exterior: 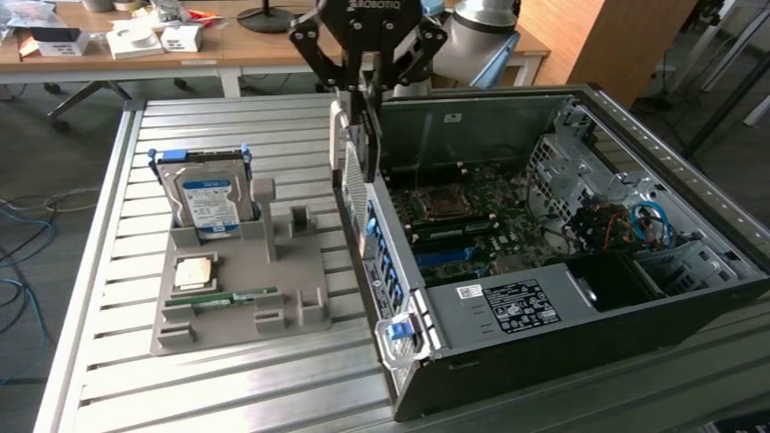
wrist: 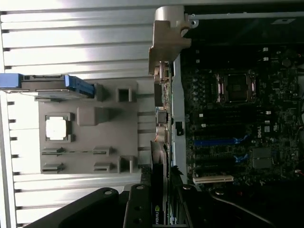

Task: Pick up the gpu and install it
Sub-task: 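Pick up the gpu and move the gpu toward the slot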

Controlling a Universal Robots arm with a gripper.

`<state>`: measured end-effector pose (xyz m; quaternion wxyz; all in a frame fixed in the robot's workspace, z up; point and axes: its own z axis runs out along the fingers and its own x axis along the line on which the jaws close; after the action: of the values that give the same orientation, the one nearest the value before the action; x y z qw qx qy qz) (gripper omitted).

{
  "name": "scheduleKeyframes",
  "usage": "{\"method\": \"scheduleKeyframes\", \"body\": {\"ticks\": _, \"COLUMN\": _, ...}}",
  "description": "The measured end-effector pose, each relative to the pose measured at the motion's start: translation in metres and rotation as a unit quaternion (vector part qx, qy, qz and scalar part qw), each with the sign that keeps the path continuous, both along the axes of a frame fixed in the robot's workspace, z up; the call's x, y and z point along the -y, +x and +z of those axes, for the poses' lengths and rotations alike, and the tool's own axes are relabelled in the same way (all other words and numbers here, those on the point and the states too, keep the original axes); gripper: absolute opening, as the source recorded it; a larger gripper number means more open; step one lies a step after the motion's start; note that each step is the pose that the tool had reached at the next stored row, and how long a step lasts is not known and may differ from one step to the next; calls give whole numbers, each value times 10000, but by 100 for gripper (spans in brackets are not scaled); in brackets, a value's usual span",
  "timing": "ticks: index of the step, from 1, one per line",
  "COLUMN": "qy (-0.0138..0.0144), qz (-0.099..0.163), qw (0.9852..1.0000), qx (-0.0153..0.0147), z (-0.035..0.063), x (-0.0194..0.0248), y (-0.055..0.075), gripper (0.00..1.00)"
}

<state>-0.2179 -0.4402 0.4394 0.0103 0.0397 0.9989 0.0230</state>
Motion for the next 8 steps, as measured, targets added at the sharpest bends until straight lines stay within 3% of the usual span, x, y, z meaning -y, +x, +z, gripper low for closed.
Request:
{"method": "scheduleKeyframes", "body": {"ticks": 1, "qy": 1, "qz": -1, "qw": 10000, "qx": -6, "z": -1, "x": -1, "y": 107, "gripper": 26}}
{"method": "scheduleKeyframes", "body": {"ticks": 8, "qy": 1, "qz": -1, "qw": 10000, "qx": -19, "z": -1, "x": 0, "y": 425, "gripper": 26}}
